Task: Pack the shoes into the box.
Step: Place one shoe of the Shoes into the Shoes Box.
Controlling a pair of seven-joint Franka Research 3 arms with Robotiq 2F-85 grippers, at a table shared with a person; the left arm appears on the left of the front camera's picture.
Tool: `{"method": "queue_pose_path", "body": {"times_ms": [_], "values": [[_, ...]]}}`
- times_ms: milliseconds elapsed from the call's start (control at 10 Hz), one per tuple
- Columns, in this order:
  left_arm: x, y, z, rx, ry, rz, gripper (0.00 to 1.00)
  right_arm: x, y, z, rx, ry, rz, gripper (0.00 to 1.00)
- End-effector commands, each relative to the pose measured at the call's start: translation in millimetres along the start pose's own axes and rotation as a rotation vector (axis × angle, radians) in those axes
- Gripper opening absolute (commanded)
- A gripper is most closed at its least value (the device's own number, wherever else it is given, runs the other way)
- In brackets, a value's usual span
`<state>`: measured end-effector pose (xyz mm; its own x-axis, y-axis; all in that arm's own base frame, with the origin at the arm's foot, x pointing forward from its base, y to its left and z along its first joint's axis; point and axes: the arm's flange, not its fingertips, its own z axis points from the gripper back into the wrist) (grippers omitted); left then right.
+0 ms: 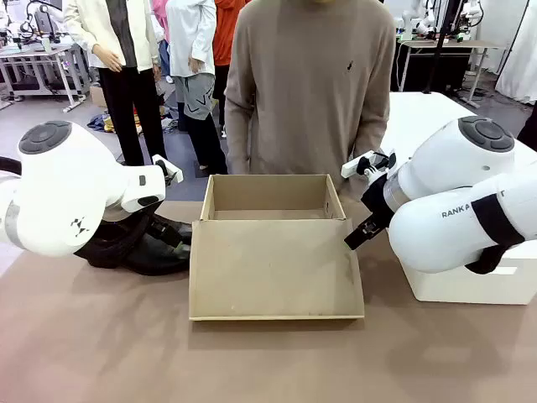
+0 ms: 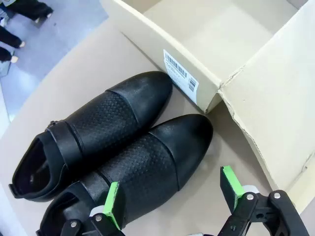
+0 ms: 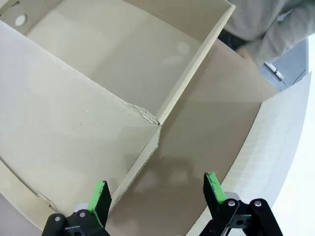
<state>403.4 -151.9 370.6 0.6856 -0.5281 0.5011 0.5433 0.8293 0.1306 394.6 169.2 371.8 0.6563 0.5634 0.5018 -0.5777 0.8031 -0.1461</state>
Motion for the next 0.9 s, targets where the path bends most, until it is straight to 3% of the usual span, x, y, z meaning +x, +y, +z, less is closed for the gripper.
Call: {"method": "queue_pose_path", "body": {"times_ms": [0, 800], "values": [[0.0, 0.0, 0.0, 0.000, 0.000, 0.000, 1.00, 0.1, 0.0, 0.1, 0.000, -0.001, 0.000, 1.00], [0.0, 0.0, 0.0, 0.000, 0.000, 0.000, 1.00, 0.1, 0.0, 0.1, 0.000, -0.001, 0.000, 1.00]]}}
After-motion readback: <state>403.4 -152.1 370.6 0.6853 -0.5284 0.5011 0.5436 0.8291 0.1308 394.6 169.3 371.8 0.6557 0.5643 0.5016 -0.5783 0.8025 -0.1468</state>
